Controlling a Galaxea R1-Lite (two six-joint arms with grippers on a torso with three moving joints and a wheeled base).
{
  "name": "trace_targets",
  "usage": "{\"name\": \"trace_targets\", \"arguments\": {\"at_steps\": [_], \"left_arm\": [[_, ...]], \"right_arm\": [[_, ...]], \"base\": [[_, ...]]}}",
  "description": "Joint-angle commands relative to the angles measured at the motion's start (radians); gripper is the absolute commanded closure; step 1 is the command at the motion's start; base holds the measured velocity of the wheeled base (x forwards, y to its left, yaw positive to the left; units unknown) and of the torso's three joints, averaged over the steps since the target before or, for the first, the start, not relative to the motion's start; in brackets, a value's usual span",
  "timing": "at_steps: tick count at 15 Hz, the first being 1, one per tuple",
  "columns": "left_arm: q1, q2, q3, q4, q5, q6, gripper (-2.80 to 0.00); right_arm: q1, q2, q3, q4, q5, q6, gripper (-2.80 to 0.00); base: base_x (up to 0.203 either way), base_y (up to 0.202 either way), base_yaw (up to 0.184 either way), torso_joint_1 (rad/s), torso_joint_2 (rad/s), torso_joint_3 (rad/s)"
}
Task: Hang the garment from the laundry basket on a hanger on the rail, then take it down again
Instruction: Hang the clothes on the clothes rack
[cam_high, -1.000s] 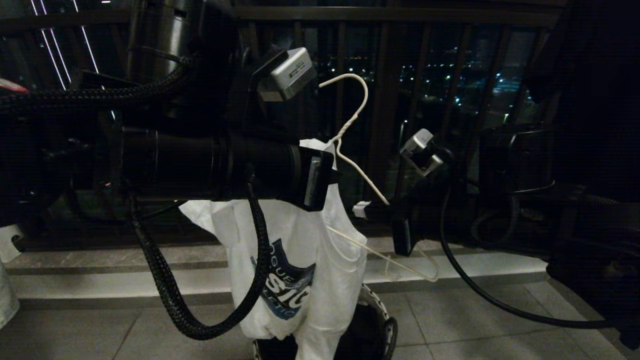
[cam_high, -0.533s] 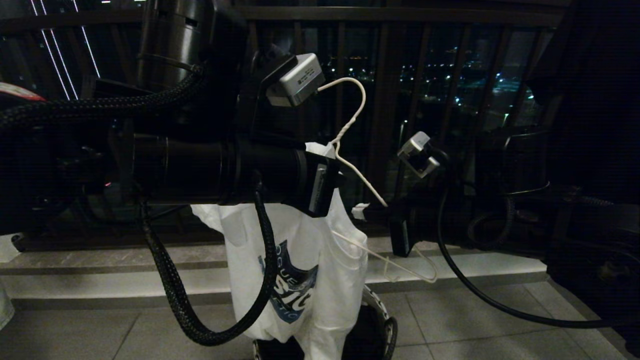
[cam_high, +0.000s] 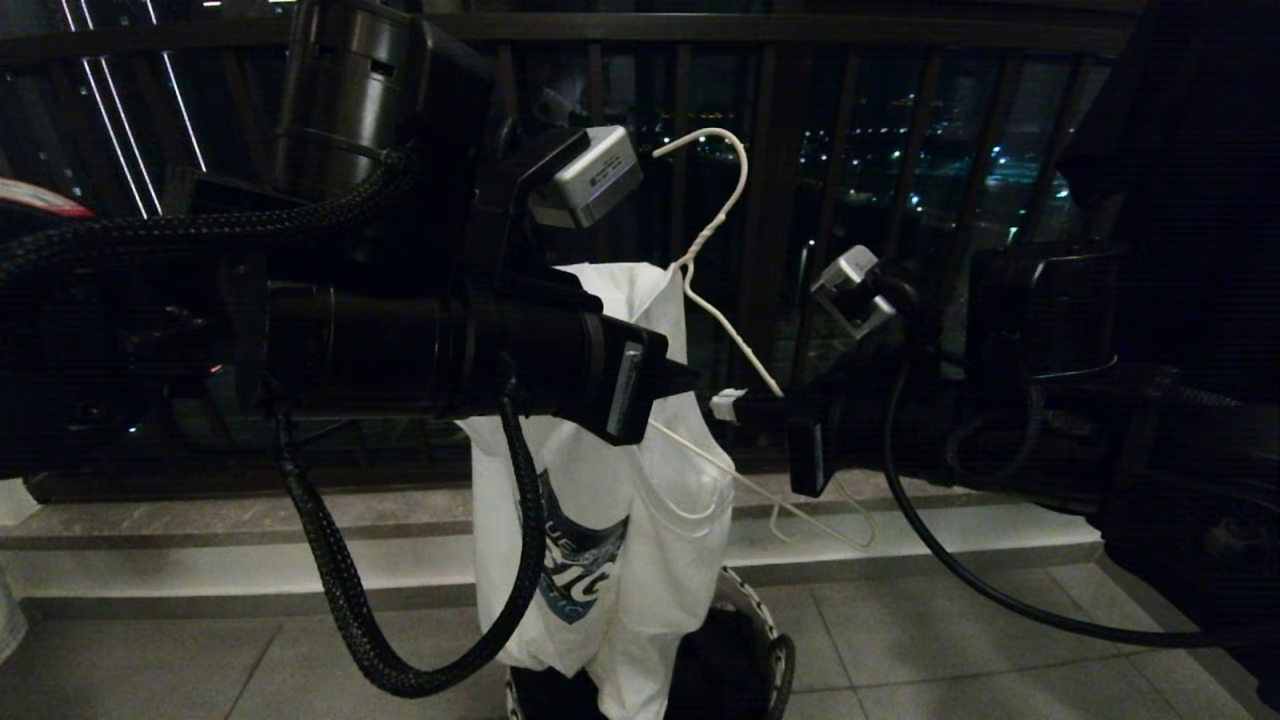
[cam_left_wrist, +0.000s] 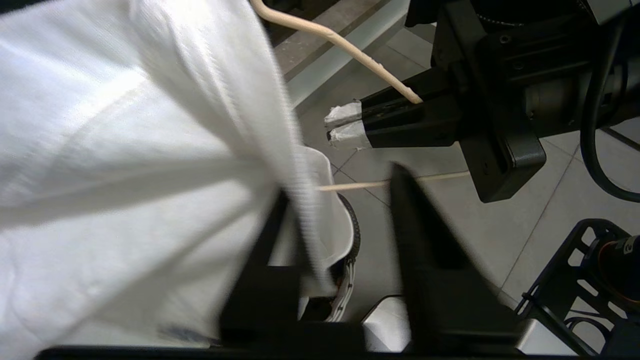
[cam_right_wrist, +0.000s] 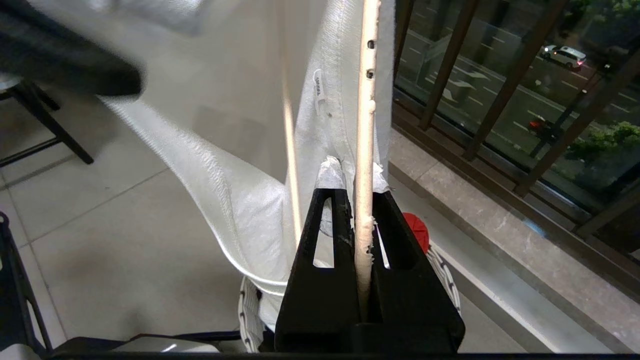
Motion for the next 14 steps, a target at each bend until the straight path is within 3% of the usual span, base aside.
{"name": "trace_targets", "arguments": {"at_steps": [1, 9, 13, 14], "left_arm": [[0.004, -0.004, 0.002, 0.003, 0.002, 0.001, -2.8], [0.016, -0.115, 0.118, 0.008, 0.034, 0.043, -2.8], [0.146, -0.191, 0.128, 0.031, 0.037, 0.08, -2.8], [0.184, -0.2, 0.124, 0.049, 0.037, 0.109, 0.0]], "right_arm": [[0.0, -0.005, 0.0, -0.003, 0.002, -0.001, 0.0], [-0.016, -0.035, 0.001, -0.003, 0.003, 0.0, 0.0], [-0.016, -0.042, 0.003, -0.003, 0.003, -0.001, 0.0], [-0.016, -0.043, 0.004, -0.003, 0.004, -0.001, 0.0]], "base": [[0.0, 0.0, 0.0, 0.0, 0.0, 0.0], [0.0, 0.0, 0.0, 0.0, 0.0, 0.0], [0.0, 0.0, 0.0, 0.0, 0.0, 0.0], [0.0, 0.0, 0.0, 0.0, 0.0, 0.0]]}}
